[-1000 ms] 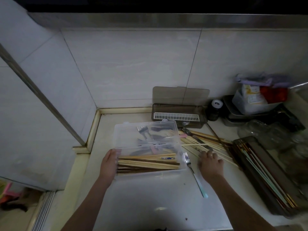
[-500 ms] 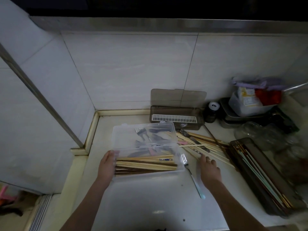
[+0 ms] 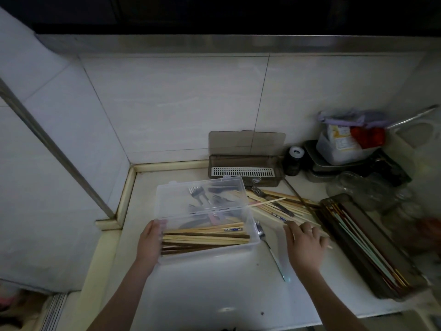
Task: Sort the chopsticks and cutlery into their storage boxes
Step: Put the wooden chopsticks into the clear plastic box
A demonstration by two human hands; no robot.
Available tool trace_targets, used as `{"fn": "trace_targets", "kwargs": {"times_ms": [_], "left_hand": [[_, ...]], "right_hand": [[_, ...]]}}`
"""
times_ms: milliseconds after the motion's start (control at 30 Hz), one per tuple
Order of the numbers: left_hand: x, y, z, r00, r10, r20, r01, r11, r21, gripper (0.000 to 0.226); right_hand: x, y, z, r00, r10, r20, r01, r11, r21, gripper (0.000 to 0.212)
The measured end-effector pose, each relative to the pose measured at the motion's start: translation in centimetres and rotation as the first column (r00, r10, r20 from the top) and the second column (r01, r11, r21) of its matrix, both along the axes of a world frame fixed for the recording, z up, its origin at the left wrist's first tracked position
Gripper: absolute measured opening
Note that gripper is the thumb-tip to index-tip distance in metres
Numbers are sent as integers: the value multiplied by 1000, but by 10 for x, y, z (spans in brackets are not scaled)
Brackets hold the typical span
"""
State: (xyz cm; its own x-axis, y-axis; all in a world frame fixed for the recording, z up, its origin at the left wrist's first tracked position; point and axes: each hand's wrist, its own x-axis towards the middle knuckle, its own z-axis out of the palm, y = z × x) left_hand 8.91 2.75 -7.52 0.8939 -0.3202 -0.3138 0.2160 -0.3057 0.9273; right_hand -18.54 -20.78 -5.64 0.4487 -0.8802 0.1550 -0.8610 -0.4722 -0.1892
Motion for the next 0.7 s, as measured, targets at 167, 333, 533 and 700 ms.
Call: {"fn": "trace_targets", "kwargs": {"times_ms": [167,333,533,700], "left_hand": [[-2,-2,5,1000,-1,2,1,1000,-28,25],[-9,-4,15,1000,-6,5,6,998,-57,25],[-12,-4,19,1000,-4,11,5,998,-61,23],[-14,-5,22,1000,-3,20,5,996,-85,21]], "right_hand": [[15,10,4,996,31,84,-25,997,-71,21],[20,9,6,990,-107,92,107,994,7,24],[15,9,0,895,-285,344,243,957,160,23],[22,20,9,851,23,524,-55,997,45,24]]}}
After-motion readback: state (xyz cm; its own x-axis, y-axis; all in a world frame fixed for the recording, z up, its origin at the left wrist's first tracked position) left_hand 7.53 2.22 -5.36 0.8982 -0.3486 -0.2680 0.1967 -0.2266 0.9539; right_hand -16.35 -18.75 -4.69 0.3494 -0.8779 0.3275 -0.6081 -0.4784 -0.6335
